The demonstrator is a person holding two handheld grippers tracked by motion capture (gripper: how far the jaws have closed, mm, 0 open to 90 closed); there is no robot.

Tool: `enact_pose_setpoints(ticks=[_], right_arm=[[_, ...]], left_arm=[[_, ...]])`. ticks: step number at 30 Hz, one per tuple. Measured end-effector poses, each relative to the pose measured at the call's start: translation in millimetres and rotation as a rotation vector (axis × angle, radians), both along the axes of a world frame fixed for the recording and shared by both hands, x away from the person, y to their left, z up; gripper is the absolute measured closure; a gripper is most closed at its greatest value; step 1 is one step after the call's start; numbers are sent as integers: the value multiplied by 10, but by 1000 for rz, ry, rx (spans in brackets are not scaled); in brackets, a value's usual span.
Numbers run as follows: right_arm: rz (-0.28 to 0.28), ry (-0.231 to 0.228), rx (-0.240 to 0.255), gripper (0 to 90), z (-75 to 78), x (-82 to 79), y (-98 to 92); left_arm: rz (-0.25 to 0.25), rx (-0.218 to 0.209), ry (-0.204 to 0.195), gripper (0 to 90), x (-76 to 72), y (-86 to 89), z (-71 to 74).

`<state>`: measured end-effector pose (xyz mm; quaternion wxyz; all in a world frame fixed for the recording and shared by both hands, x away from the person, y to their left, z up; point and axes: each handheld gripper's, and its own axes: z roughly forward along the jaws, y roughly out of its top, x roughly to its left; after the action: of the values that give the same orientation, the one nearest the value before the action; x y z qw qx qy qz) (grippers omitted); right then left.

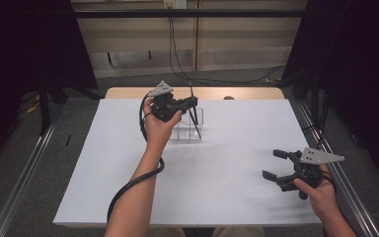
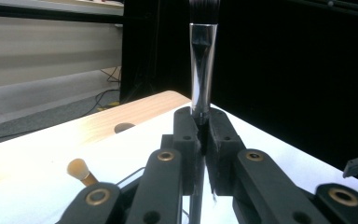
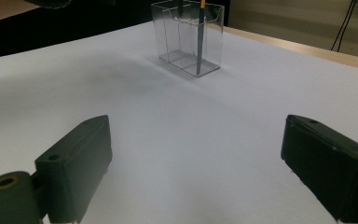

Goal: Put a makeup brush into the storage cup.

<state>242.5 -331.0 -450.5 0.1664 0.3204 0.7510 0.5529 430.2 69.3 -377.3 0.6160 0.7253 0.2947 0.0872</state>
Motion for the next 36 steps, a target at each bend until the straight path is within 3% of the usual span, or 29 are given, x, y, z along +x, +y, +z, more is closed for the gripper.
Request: enact_pose_setpoints(ticks=[24,36], right_arm=[[4,0,3,86,4,0,6],[5,-1,3,86,7,2,5]], left_arm=[[75,25,-38,839,23,-25,-4],[92,30,-32,839,41,-34,-43]])
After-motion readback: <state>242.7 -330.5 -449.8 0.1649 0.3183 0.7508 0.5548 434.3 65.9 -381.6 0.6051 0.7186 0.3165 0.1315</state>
